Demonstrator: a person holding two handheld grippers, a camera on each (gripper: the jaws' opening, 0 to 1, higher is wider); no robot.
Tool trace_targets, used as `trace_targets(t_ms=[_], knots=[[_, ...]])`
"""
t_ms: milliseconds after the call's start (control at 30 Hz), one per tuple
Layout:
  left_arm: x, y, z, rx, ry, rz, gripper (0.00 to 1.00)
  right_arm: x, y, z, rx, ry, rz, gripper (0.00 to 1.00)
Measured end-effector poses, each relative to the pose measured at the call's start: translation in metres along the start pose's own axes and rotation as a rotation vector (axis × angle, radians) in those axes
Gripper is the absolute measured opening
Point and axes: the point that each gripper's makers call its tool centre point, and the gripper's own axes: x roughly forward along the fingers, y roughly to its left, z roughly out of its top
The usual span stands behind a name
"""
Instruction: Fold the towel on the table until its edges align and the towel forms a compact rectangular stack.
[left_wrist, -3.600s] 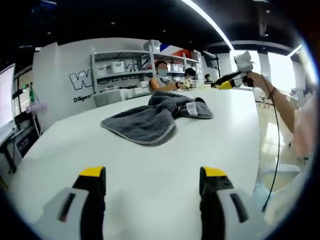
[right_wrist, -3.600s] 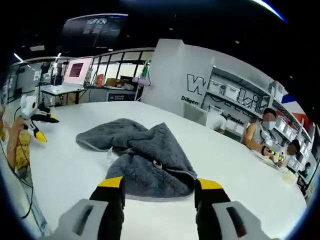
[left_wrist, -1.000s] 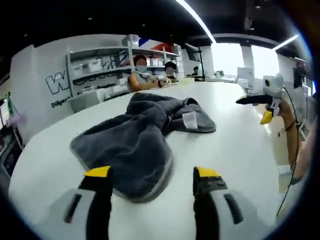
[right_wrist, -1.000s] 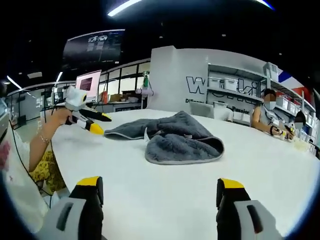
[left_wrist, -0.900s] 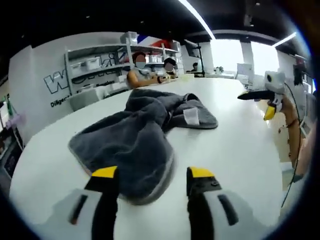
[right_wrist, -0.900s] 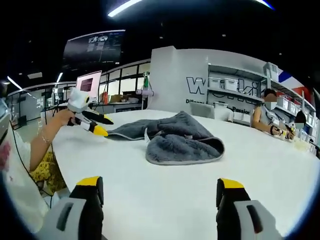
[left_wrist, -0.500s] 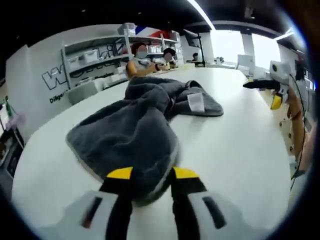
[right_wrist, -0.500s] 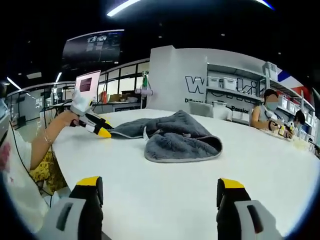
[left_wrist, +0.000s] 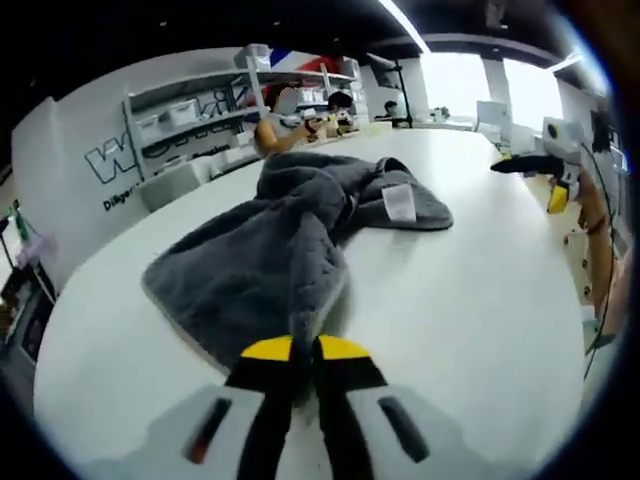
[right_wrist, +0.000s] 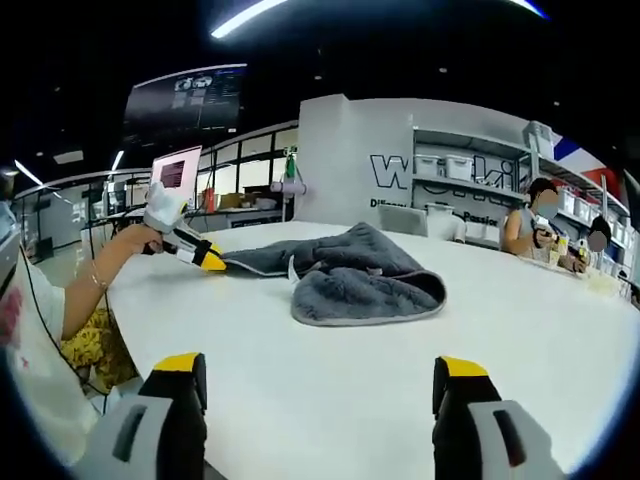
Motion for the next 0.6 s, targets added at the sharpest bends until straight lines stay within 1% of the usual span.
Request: trace_targets(t_ms=[167,233,267,433,500,600], knots=[[-0.010,0.011,0.010,0.030,-0.010,0.021,0.08,0.000,0.001,0.001,0.002,-0.003,0.002,0.98],[-0.014,0.018,0.013,0.041,-0.003,0.035,0.08,0.000,0.001,0.001,0.001,-0.003,0.004,0.98],[-0.019,0.025,0.016,0.052,-0.004,0.052,0.08,0.001,0.001,0.002,0.001,-0.004,0.005,0.98],[-0.035,0.042,0.025,0.051,-0.020,0.081,0.08,0.002,0.002,0.003,0.001,-0.004,0.011,0.98],[-0.040,0.047,0.027,0.060,-0.018,0.096,0.08,0.002,0.002,0.003,0.003,-0.004,0.012,0.98],[-0.046,0.054,0.022,0.079,0.014,0.108,0.08,0.002,0.002,0.004,0.001,-0.005,0.015,0.98]])
